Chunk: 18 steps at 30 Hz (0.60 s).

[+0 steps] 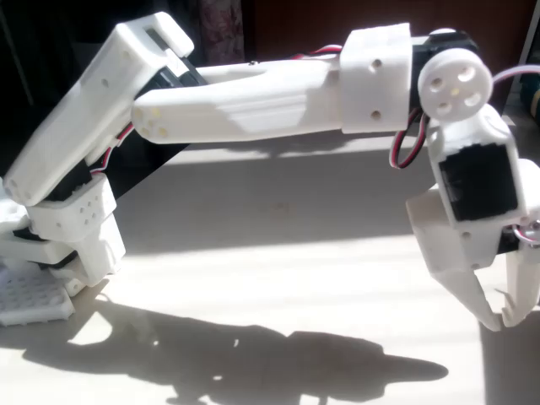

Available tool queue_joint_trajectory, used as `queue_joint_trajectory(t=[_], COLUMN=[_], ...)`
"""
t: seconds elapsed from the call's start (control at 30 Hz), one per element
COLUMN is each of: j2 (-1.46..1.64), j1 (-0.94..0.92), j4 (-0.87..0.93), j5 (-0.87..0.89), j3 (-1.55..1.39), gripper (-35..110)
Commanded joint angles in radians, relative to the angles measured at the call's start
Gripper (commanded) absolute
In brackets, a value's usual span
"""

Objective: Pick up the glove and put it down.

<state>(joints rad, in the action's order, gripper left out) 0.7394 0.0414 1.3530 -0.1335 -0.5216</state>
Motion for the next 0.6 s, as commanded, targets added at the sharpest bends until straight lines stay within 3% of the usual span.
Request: queue_joint_trajectory(t=[0.0,0.3,0.57], j2=[0.009,0.172,0.532], j1=[-0.011,-0.018,-0.018], j4=[0.000,-0.017,-0.078], j5=[0.008,0.008,0.008], j3=[0.012,-0.023,-0.407], gripper=[1,1,1])
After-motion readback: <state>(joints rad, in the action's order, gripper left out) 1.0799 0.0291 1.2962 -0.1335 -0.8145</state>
